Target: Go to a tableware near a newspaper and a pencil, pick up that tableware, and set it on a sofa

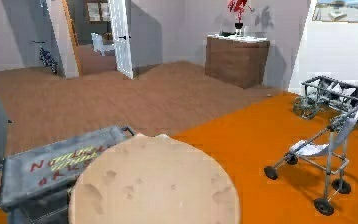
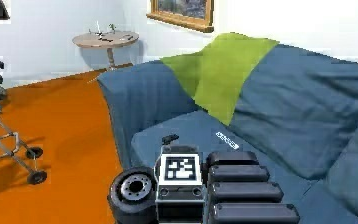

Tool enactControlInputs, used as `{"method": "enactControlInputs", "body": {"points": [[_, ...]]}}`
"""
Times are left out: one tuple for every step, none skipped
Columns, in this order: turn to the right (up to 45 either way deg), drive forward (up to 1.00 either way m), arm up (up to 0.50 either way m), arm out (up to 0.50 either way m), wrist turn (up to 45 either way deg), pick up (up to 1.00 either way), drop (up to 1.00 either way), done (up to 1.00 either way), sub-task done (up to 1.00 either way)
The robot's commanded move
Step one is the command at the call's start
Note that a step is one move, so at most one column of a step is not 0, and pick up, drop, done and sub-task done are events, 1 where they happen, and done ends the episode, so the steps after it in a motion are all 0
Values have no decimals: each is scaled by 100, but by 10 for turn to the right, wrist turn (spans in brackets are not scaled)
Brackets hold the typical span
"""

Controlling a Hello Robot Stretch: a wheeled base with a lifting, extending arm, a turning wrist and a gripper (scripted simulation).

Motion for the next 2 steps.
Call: {"method": "enactControlInputs", "body": {"points": [[450,0,0,0,0,0,0,0,0],[90,0,0,0,0,0,0,0,0]]}}
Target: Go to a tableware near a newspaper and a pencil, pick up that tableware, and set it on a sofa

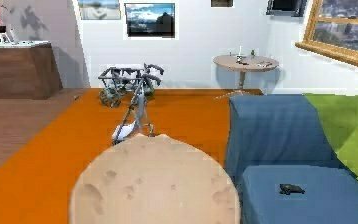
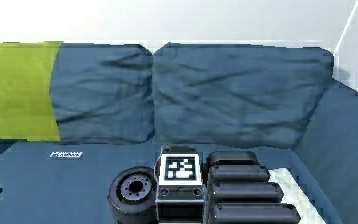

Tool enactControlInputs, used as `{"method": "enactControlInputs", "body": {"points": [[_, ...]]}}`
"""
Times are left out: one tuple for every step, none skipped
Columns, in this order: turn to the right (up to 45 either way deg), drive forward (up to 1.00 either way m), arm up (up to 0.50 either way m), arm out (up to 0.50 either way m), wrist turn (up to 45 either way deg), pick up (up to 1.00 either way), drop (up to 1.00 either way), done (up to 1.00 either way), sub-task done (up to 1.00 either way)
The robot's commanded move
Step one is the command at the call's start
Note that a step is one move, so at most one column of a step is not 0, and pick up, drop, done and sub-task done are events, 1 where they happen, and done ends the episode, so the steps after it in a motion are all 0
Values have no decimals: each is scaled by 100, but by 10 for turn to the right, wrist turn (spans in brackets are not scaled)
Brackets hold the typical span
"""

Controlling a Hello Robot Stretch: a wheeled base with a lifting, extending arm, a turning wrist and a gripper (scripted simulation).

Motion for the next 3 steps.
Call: {"method": "enactControlInputs", "body": {"points": [[0,45,0,0,0,0,0,0,0],[180,0,0,0,0,0,0,0,0],[0,0,0,48,0,0,0,0,0]]}}
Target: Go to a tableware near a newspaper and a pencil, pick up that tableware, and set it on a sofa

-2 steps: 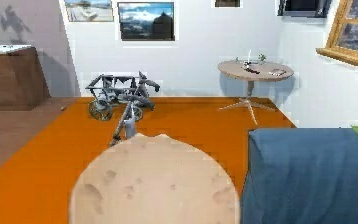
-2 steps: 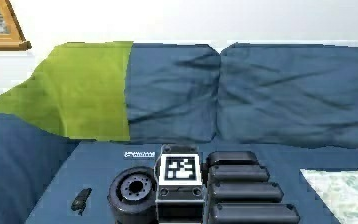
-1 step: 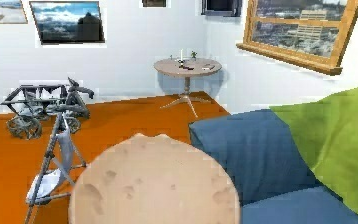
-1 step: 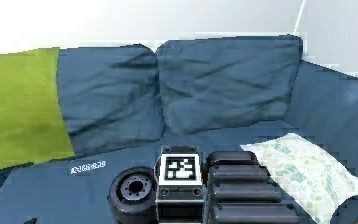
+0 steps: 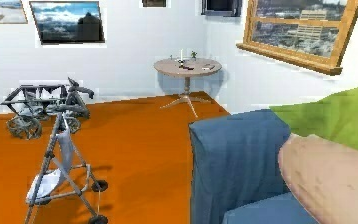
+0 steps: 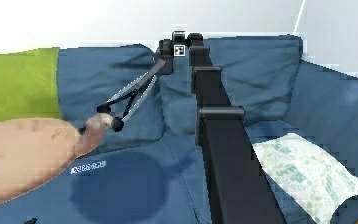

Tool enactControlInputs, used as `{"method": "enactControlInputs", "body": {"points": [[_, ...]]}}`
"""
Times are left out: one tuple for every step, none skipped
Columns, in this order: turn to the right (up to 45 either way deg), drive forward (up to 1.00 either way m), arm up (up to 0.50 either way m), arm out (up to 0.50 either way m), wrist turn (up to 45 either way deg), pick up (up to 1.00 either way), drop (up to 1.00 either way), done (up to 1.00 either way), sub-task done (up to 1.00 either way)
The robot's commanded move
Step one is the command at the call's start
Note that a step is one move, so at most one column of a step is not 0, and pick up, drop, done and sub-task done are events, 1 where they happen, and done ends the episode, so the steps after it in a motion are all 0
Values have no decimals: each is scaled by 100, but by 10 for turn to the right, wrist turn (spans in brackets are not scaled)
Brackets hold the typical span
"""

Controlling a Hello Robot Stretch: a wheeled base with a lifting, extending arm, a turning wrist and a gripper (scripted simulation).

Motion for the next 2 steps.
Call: {"method": "enactControlInputs", "body": {"points": [[0,0,0,0,450,0,0,0,0],[0,0,0,0,450,0,0,0,0]]}}
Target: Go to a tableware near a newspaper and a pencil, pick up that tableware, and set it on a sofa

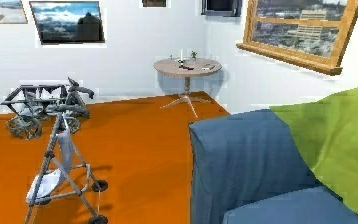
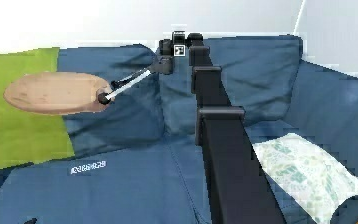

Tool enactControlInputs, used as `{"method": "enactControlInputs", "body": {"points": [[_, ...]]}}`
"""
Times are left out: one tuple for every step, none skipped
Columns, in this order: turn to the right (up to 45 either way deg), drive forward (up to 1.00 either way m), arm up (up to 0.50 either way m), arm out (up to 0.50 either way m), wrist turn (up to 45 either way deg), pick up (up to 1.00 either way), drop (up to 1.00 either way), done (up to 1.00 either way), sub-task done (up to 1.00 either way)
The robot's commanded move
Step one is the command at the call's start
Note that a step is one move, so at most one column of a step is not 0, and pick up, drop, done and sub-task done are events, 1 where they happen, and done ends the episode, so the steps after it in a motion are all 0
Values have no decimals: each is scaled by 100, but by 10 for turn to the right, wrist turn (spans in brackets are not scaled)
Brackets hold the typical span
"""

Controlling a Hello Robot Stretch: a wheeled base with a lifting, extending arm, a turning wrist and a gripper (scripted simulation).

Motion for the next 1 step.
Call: {"method": "enactControlInputs", "body": {"points": [[0,0,0,0,450,0,0,0,0]]}}
